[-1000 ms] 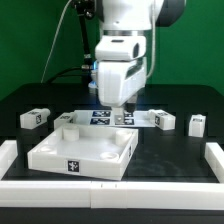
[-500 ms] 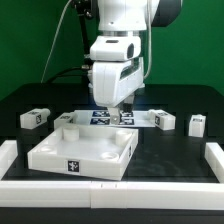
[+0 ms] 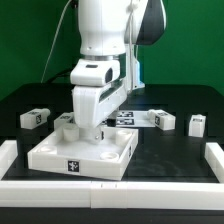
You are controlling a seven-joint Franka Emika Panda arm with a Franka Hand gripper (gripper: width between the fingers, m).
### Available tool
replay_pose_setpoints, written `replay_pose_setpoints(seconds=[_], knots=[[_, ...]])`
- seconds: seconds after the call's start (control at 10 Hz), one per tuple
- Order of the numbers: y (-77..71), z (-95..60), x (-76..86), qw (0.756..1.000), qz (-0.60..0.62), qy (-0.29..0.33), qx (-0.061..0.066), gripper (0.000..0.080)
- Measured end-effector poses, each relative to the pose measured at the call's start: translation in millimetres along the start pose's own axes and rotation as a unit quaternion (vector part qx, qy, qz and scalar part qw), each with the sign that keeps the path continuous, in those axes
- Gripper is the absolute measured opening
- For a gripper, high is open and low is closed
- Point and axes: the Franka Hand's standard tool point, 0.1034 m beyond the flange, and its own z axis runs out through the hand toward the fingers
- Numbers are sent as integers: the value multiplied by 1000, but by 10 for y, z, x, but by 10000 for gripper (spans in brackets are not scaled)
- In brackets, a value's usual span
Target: Assemble one leg
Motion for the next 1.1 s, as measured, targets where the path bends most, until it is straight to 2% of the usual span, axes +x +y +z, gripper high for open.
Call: replay_pose_setpoints(seconds=[0.3, 0.4, 0.5, 0.7, 0.8, 1.1], knots=[[21, -25, 51, 1000, 6, 1, -3, 650], [10, -10, 36, 1000, 6, 1, -1, 515], [5, -2, 31, 1000, 7, 1, 0, 515], [2, 3, 30, 1000, 7, 1, 0, 241], [0, 5, 30, 1000, 7, 1, 0, 72], [1, 6, 26, 1000, 8, 0, 0, 58]])
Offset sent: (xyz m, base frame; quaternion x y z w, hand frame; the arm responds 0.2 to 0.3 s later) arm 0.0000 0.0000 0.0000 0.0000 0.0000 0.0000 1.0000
